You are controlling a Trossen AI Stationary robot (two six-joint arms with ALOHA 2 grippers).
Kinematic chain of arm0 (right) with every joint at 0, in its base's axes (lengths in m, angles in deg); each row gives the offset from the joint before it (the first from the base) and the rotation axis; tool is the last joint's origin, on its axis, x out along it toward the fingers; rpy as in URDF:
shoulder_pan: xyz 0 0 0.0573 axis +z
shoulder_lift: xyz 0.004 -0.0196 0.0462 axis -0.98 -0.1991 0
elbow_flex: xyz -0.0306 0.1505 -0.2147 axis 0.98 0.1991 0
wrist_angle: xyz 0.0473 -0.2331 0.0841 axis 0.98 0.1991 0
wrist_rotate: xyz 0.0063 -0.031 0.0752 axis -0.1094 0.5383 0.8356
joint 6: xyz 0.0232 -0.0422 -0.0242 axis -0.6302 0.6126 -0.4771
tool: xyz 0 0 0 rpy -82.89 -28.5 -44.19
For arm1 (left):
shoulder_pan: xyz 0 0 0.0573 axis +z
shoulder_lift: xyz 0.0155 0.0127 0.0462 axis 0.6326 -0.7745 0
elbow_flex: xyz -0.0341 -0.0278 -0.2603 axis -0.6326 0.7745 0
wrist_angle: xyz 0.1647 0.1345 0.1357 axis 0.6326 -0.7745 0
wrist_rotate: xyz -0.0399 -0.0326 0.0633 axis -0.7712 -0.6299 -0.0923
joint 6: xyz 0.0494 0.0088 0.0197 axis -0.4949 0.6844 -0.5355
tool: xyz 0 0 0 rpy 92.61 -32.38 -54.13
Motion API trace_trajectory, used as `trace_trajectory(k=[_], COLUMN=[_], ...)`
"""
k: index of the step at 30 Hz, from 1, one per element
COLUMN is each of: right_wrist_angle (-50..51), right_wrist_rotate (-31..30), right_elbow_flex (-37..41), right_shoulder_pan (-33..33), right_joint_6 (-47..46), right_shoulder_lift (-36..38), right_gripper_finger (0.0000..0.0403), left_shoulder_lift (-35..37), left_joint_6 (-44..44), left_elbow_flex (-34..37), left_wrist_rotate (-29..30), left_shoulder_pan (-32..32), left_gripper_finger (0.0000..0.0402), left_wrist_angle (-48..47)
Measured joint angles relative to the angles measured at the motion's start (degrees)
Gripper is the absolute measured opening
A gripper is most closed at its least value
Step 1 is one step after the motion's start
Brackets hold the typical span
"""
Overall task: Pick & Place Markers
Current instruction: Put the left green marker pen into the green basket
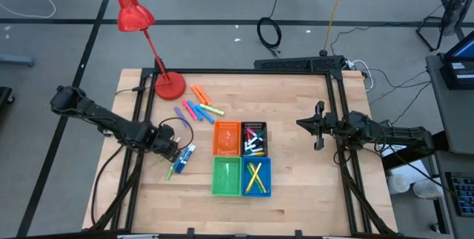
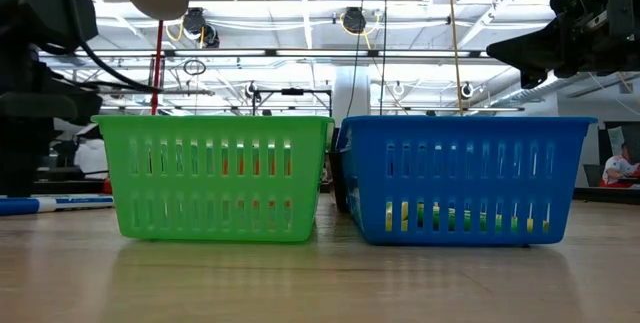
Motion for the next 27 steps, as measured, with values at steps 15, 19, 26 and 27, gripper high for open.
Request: trace_trajectory(k=[15, 19, 26, 27], right_wrist_angle=[0.02, 0.02, 0.01, 0.00], right_wrist_rotate=[-0.02, 0.00, -0.02, -0.01], right_elbow_flex=[0.00, -0.01, 0.01, 0.00], right_shoulder_pan=[0.00, -0.02, 0.00, -0.02], right_joint_6=[-0.02, -0.02, -0.01, -0.02], right_shoulder_lift=[0.01, 0.00, 0.02, 0.02], right_gripper_finger=[0.0008, 0.0008, 0.0008, 0.0008], left_shoulder_lift=[-2.82, -4.99, -5.19, -5.20], left_joint_6=[0.78, -1.54, -2.19, -2.63], left_elbow_flex=[0.45, 0.76, 0.44, 0.20], left_wrist_rotate=[4.63, 6.93, 12.53, 14.01], left_shoulder_pan=[-1.50, -1.57, -2.36, -2.51], left_gripper_finger=[0.0070, 0.0034, 0.0045, 0.0050], left_wrist_angle=[3.93, 6.17, 7.98, 8.27])
